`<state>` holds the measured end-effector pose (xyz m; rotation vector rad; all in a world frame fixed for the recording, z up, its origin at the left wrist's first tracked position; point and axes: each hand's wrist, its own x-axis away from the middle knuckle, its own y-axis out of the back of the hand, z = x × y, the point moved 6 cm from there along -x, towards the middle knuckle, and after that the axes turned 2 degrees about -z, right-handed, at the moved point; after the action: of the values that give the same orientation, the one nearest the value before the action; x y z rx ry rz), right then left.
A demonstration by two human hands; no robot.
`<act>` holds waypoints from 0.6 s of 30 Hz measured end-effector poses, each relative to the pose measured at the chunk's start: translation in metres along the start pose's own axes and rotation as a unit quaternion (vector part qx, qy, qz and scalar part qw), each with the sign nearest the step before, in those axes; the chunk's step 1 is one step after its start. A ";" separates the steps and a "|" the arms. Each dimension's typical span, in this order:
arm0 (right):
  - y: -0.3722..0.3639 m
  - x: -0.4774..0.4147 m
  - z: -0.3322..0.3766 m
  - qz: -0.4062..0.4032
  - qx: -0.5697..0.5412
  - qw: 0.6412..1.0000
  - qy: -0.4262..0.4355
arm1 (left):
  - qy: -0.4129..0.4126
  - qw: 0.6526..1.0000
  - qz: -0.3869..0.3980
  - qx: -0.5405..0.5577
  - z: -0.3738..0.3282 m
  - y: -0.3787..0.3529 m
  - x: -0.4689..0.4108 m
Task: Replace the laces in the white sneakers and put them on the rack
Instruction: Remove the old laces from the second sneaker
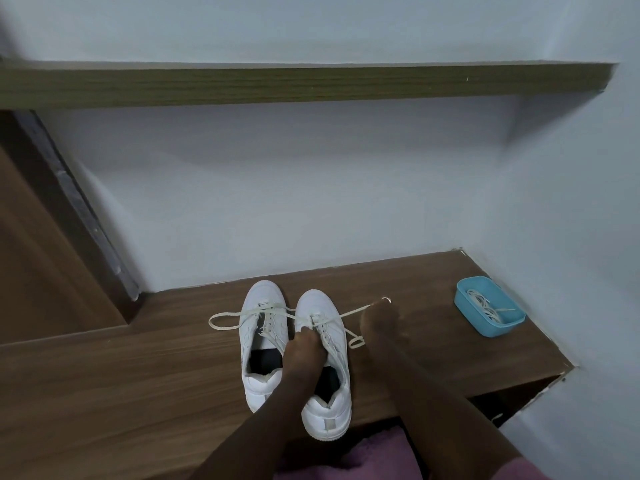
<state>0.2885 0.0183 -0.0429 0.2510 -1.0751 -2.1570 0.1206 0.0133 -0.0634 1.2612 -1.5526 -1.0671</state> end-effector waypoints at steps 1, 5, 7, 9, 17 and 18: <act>-0.006 0.002 0.002 0.000 0.015 1.000 0.010 | -0.003 1.000 -0.002 -0.006 0.000 0.000 0.000; -0.029 0.017 0.030 0.001 0.183 0.962 0.203 | 0.004 1.000 -0.010 -0.011 0.003 0.000 -0.001; -0.048 0.033 0.043 0.065 0.192 0.928 0.314 | 0.014 1.000 -0.011 0.007 0.006 0.000 -0.001; -0.063 0.043 0.045 0.114 0.191 0.913 0.342 | 0.035 0.999 -0.006 0.038 0.010 -0.001 -0.003; -0.061 0.026 0.039 0.141 0.069 0.967 0.198 | 0.096 0.990 -0.018 0.102 0.020 0.004 -0.003; -0.055 0.021 0.033 0.145 0.055 0.973 0.173 | 0.107 0.987 -0.013 0.121 0.020 0.004 -0.002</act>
<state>0.2307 0.0475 -0.0606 0.4713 -0.9628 -1.7203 0.1005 0.0178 -0.0657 1.5109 -1.5346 -0.7470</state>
